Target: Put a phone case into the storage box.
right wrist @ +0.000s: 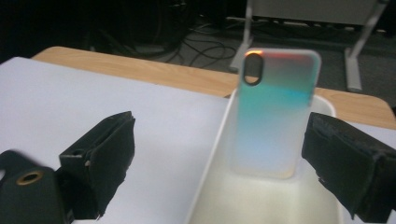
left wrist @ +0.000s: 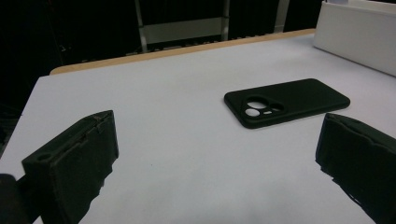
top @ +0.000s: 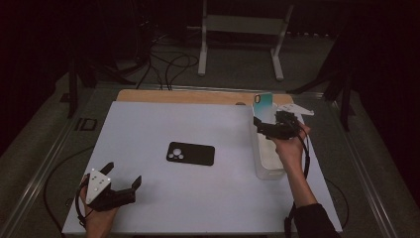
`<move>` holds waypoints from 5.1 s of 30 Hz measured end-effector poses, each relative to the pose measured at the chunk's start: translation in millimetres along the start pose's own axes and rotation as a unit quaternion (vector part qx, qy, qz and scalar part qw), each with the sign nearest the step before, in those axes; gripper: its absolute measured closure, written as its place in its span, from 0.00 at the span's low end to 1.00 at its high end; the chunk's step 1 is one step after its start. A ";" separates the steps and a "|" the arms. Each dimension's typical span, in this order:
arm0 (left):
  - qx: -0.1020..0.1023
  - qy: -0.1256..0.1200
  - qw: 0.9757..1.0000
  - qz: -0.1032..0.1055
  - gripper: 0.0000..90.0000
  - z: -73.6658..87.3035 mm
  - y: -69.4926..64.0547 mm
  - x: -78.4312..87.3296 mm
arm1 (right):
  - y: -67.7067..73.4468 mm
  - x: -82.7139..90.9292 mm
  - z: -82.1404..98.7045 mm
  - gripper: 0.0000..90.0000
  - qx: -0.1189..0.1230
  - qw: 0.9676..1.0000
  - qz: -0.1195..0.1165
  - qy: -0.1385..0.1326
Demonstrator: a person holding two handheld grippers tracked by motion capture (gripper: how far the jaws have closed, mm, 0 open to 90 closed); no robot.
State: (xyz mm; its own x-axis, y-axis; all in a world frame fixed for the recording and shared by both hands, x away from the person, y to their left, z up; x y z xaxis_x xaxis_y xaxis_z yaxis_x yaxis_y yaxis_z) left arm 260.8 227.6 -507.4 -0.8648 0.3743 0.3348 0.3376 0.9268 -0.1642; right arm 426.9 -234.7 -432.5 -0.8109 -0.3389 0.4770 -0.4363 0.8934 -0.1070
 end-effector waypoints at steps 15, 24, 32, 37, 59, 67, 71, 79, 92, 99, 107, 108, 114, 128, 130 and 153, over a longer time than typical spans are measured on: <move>-0.001 0.005 1.000 -0.002 0.00 1.4 -0.2 -0.9 | 34.5 48.7 47.2 0.10 0.027 0.999 -0.029 -0.033; -0.002 0.007 1.000 0.000 0.00 1.3 -1.0 -0.9 | 52.3 72.0 82.0 0.10 0.032 0.995 -0.044 -0.079; 0.001 0.002 1.000 0.003 0.00 -0.8 -0.1 0.0 | 67.8 86.6 96.3 0.11 0.042 0.993 -0.056 -0.094; -0.001 0.003 1.000 0.011 0.00 -1.4 -1.0 -0.1 | 75.2 82.9 99.3 0.11 0.064 0.993 -0.056 -0.085; 0.000 0.010 1.000 0.010 0.00 0.3 -0.2 -1.3 | 74.6 84.0 81.1 0.13 0.047 0.991 -0.089 -0.092; 0.000 0.011 1.000 0.010 0.00 0.5 0.0 -1.5 | 77.3 78.2 54.6 0.16 0.051 0.990 -0.102 -0.085; 0.000 0.012 1.000 0.011 0.00 0.6 0.0 -1.6 | 82.5 73.6 37.7 0.17 0.055 0.989 -0.112 -0.085; -0.001 0.012 1.000 0.010 0.00 0.7 0.0 -2.0 | 95.5 61.1 1.1 0.18 0.071 0.985 -0.131 -0.086; -0.003 0.013 1.000 0.011 0.00 0.8 -0.1 -2.1 | 113.8 10.0 -30.2 0.28 0.085 0.988 -0.116 -0.048; -0.005 0.013 1.000 0.012 0.00 0.9 -0.2 -2.3 | 116.1 -28.9 -27.1 0.60 0.072 0.990 -0.117 -0.010; -0.005 0.014 1.000 0.013 0.00 1.0 -0.1 -2.7 | 130.9 -70.4 -8.7 0.98 0.085 0.987 -0.120 0.061; -0.005 0.014 1.000 0.013 0.00 1.0 -0.1 -2.8 | 132.1 -75.3 -6.1 1.00 0.089 0.986 -0.119 0.070; -0.005 0.015 1.000 0.013 0.00 1.0 -0.1 -2.8 | 136.3 -101.3 9.9 1.00 0.099 0.981 -0.120 0.117; -0.005 0.015 1.000 0.013 0.00 0.9 0.5 -2.7 | 142.7 -135.6 43.3 1.00 0.106 0.967 -0.125 0.196; -0.005 0.015 1.000 0.013 0.00 1.0 0.7 -2.7 | 142.3 -136.4 46.3 1.00 0.103 0.965 -0.126 0.204; -0.008 0.018 1.000 0.012 0.00 1.6 -0.9 -3.4 | 183.8 -77.0 73.1 1.00 0.183 0.948 -0.183 0.186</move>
State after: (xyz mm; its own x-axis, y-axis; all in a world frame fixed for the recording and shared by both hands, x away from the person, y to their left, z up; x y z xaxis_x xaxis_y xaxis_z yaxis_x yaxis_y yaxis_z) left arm 262.8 225.4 -509.9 -0.8423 0.3973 0.3642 0.3649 0.9177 -0.1572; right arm 380.7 -65.9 -552.7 -0.4159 -0.4188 0.8073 -0.8229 0.5512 -0.1380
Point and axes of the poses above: each handheld gripper's, and its own axes: x roughly backward along the jaws, z roughly out of its underside, y roughly to its left, the point moved 5 cm from there along -x, roughly forward along the jaws, and after that the axes turned 11 degrees about x, right-handed, at the moved point
